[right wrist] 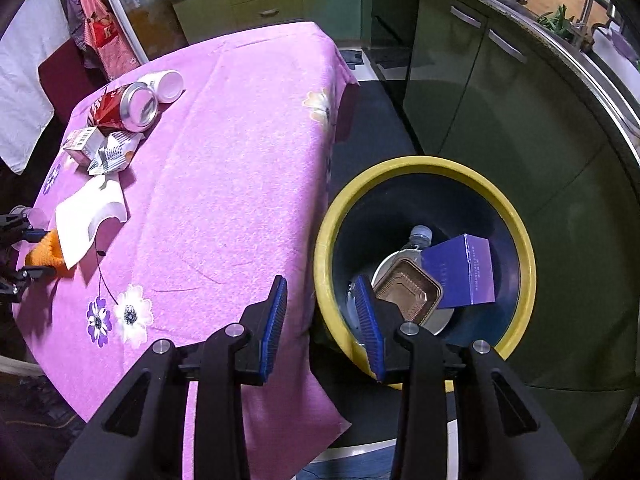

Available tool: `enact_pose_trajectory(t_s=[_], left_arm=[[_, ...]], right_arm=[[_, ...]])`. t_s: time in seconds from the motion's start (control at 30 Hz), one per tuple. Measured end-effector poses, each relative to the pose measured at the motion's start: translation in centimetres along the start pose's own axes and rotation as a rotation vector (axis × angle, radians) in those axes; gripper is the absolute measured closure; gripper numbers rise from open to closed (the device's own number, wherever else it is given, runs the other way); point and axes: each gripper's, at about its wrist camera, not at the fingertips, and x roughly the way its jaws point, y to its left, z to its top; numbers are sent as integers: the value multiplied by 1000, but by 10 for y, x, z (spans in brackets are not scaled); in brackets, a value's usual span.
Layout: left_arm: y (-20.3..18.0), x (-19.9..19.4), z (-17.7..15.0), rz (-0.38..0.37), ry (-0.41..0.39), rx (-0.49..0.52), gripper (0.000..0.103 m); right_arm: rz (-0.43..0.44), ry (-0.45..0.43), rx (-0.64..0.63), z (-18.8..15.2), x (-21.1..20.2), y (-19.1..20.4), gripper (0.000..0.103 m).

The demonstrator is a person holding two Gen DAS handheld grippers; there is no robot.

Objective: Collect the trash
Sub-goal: 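Grasp the orange foam net with the left tool and drop it into the bin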

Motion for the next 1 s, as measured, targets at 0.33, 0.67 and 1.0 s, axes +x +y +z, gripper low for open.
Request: enact_pose_trajectory(t_s=[0.33, 0.67, 1.0], left_arm=[[-25, -31, -8, -110, -61, 47, 91], [-60, -59, 29, -137, -106, 91, 91], [-186, -17, 172, -292, -177, 213, 91]], right_arm=[[16, -14, 2, -5, -1, 0, 67], [13, -47, 24, -17, -16, -14, 67], [-80, -138, 150, -57, -62, -72, 60]])
